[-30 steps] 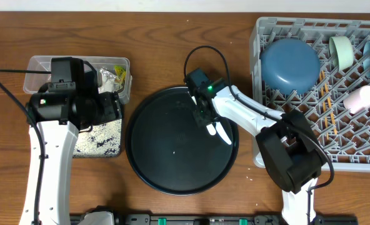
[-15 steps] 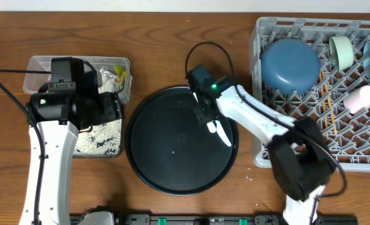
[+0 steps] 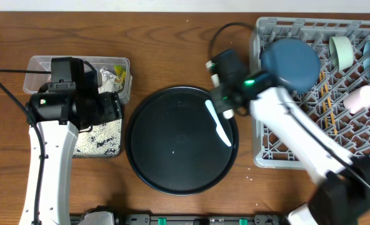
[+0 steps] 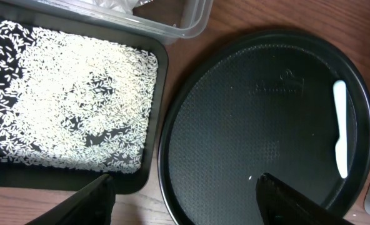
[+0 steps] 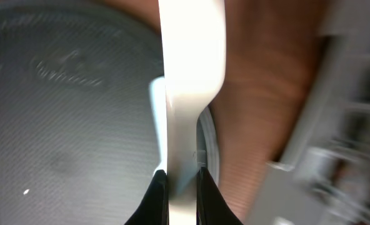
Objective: Sort waste into correct bins and load items into the dishwasher rack
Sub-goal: 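Carry the white fork into the dish rack and release it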
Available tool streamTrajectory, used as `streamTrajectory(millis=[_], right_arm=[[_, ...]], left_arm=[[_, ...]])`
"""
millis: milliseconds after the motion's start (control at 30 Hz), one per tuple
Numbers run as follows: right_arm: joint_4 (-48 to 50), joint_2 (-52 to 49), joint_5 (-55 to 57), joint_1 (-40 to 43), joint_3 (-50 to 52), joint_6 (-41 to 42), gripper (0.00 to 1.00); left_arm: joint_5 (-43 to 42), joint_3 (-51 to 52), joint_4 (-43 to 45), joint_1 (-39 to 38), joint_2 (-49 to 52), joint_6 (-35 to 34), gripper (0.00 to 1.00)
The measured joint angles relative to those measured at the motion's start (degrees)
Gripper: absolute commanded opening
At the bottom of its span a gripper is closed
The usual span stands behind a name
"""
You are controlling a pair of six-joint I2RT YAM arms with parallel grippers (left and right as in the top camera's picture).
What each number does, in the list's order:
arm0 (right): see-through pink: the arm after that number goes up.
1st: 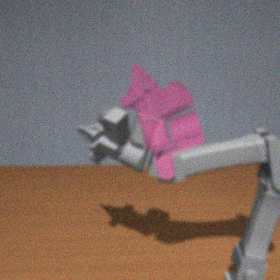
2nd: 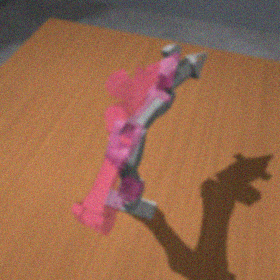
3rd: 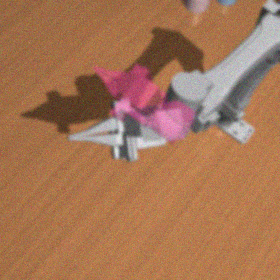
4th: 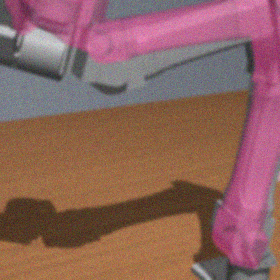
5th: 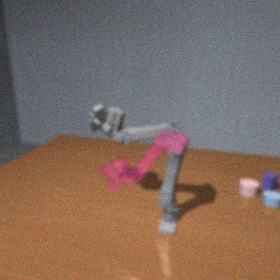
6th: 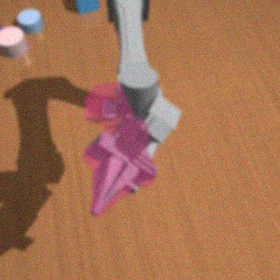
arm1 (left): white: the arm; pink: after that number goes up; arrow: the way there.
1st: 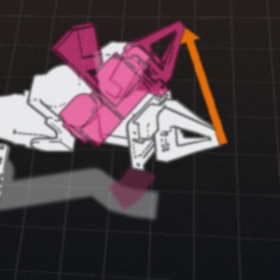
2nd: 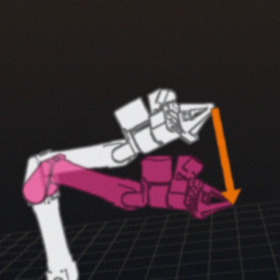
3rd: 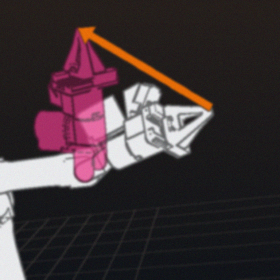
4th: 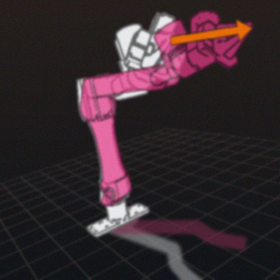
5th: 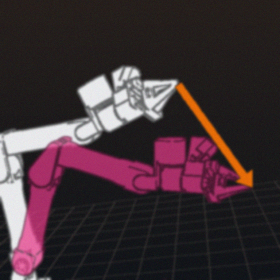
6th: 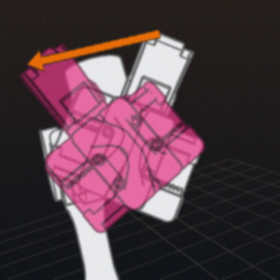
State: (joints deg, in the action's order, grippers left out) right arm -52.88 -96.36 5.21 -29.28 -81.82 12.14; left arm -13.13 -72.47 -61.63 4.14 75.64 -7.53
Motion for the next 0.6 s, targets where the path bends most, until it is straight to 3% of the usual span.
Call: streamTrajectory(millis=[233,600], right_arm=[[-6.38,7.69,2.16,14.12,-0.11,-2.43,0.04],[-7.89,7.80,7.87,36.13,2.21,-8.52,0.05]], left_arm=[[0.00,0.00,0.00,0.00,0.00,0.00,0.73],[0.00,0.00,0.00,0.00,0.00,0.00,0.74]])
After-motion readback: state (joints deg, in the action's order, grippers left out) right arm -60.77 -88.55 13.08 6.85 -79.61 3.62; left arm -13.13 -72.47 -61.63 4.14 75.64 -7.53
